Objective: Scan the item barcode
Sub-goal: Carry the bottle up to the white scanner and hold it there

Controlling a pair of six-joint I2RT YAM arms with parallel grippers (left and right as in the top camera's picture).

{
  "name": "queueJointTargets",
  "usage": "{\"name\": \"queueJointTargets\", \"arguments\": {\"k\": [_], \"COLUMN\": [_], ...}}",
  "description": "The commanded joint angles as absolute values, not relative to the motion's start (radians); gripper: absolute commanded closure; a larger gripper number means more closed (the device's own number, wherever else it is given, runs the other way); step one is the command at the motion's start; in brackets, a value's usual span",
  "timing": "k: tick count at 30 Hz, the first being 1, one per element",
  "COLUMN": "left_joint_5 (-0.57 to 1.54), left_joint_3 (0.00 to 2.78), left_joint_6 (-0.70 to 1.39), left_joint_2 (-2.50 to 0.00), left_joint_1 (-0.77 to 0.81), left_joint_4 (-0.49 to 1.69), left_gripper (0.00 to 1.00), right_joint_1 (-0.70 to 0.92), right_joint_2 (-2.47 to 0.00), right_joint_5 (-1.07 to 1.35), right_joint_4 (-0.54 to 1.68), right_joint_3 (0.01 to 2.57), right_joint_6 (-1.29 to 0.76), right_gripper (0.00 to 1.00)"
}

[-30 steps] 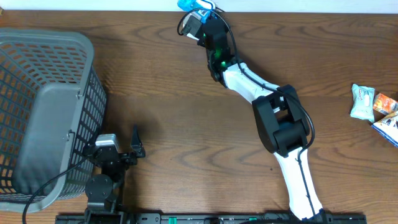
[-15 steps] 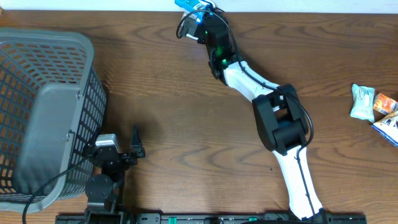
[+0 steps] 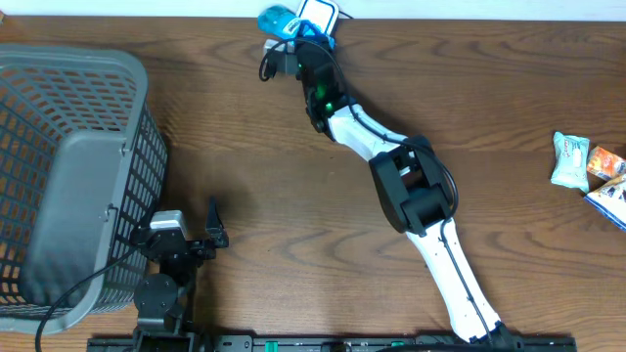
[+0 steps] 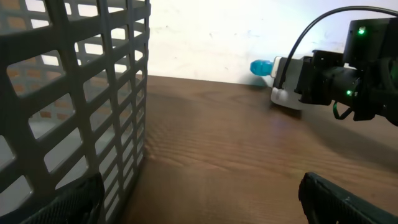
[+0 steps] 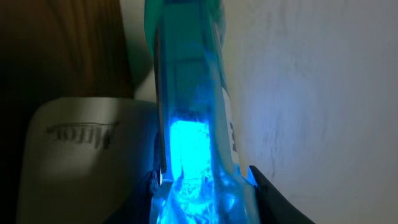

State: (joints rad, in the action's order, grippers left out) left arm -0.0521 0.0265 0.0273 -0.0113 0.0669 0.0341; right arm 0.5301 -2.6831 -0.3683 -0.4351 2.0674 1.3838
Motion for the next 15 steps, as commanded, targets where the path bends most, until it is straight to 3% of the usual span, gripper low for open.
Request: {"name": "queueJointTargets", "arguments": {"k": [1, 7, 15], "left_joint_5": [-0.068, -0.068, -0.068], "left_joint_3": [0.004, 0.004, 0.004], "left_joint_6": [0.035, 0.035, 0.035], "left_joint_2": [-0.01, -0.01, -0.01], "left_joint_1": [0.062, 0.062, 0.062], "left_joint_4": [0.067, 0.067, 0.067], "left_gripper": [0.0, 0.0, 0.0], "right_joint_1": [0.528, 0.529, 0.493], "right_joint_2": [-2.666, -2.623, -2.341], "right_joint_5": [-0.416, -0.441, -0.663], "right_joint_4": [-0.45, -0.401, -0.024], "right_joint_3": [2.118, 2.118, 2.118], "right_joint_6": [1.415, 1.332, 1.059], "right_gripper": [0.99, 0.99, 0.99]}}
